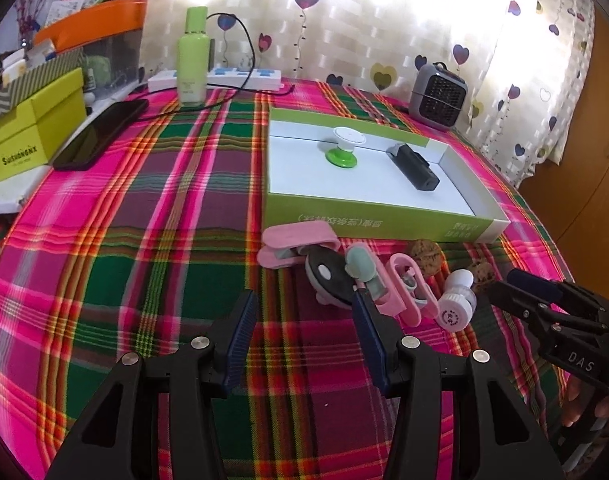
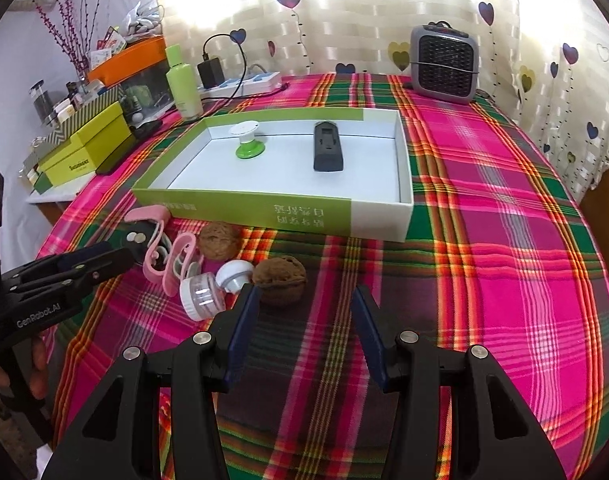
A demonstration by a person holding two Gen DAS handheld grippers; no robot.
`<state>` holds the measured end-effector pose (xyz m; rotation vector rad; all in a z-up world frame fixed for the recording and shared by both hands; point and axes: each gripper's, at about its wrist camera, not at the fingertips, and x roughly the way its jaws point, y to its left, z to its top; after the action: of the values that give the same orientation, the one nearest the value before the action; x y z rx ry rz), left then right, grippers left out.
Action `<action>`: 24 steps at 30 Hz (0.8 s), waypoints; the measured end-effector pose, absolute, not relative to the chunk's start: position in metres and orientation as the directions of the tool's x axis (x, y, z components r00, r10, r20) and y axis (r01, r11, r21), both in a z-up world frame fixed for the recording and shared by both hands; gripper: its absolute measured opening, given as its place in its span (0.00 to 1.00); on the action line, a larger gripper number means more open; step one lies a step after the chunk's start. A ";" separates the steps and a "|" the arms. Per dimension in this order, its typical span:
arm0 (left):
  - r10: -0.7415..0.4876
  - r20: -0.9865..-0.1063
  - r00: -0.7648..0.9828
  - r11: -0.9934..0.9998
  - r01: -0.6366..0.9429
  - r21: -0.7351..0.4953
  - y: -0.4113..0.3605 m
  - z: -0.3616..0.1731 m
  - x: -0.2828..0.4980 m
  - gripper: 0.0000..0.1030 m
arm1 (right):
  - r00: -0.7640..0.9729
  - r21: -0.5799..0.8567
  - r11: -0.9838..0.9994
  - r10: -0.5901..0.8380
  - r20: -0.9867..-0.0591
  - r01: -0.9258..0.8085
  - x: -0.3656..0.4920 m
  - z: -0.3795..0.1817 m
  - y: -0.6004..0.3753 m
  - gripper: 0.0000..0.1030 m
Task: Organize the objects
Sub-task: 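Lower the right tool onto a walnut and close on it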
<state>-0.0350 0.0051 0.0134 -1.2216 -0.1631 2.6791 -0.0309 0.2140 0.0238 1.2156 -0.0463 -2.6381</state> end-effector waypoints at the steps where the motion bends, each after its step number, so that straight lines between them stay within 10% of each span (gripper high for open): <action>1: 0.219 -0.736 -0.640 -0.976 -0.130 -0.177 0.006 0.013 -0.036 0.47 | -0.625 0.125 -0.972 -0.225 -0.748 0.201 -0.032 0.023 0.213 0.48; 24: 0.210 -0.750 -0.627 -0.977 -0.108 -0.184 0.010 0.009 -0.055 0.47 | -0.604 0.131 -0.967 -0.238 -0.760 0.217 -0.052 0.021 0.207 0.48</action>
<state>-0.0546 0.0098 0.0093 -1.2585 -0.1799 2.6781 -0.0523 0.2070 0.0206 1.2404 -0.0370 -2.6064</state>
